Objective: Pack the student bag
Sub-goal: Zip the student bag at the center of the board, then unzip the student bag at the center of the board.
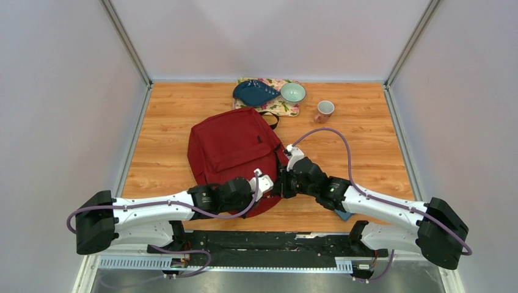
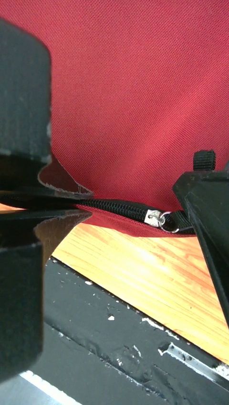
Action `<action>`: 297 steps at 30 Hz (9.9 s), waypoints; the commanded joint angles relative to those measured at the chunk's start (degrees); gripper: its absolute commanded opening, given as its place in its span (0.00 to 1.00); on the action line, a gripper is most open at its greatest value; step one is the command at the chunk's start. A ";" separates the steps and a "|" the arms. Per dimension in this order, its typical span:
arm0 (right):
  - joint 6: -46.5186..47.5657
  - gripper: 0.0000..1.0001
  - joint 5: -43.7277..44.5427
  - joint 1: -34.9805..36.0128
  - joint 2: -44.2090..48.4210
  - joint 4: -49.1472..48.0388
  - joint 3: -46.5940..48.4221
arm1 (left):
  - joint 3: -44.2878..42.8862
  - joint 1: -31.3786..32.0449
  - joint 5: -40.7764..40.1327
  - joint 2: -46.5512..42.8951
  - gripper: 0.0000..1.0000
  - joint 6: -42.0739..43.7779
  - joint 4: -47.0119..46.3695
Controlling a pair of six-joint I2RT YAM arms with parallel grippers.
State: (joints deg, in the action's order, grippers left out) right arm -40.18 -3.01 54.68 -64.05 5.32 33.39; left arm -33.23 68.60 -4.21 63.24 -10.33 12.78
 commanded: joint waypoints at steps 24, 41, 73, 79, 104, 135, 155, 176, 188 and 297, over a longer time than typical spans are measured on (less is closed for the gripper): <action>2.92 0.00 -5.78 -13.81 3.67 -4.35 -0.07 | 11.44 0.31 -5.19 -18.86 0.43 -14.19 0.59; 1.69 0.00 -7.10 -12.31 11.76 -1.98 -5.35 | -6.84 0.31 0.94 0.98 0.78 -6.90 -12.34; 4.24 0.00 2.65 -7.30 19.41 -0.14 -4.21 | -0.70 0.22 5.16 5.14 0.00 -11.91 -16.38; 7.03 0.00 7.75 -8.96 14.14 -0.13 -1.31 | 1.41 0.31 7.63 4.08 0.00 -12.52 -16.12; 11.97 0.00 -3.41 -21.80 -9.94 -12.79 14.16 | 11.70 6.99 4.82 -1.19 0.00 -18.67 -13.04; 2.30 0.00 5.03 -23.56 14.92 -5.59 -6.14 | 11.18 8.92 -26.81 -30.10 0.76 -19.47 0.58; 3.80 0.72 0.81 -24.27 13.17 2.32 -2.80 | 6.34 8.92 -27.08 -25.45 0.77 -18.85 3.57; -2.26 0.00 -13.08 -25.67 -0.56 -6.53 -2.88 | -7.26 -11.46 -12.77 -13.34 0.93 -19.29 3.57; -10.70 0.00 -0.43 -15.57 12.72 -10.60 -12.99 | -29.34 -17.27 5.25 12.93 0.93 -19.90 4.62; -4.38 0.54 13.56 -5.72 24.17 5.24 -3.86 | -28.99 -16.65 -4.14 20.61 0.00 -20.78 4.45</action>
State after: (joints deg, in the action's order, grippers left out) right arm -45.15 12.49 48.95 -38.09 13.78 27.07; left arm -62.98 52.10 -6.59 86.41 -30.76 19.46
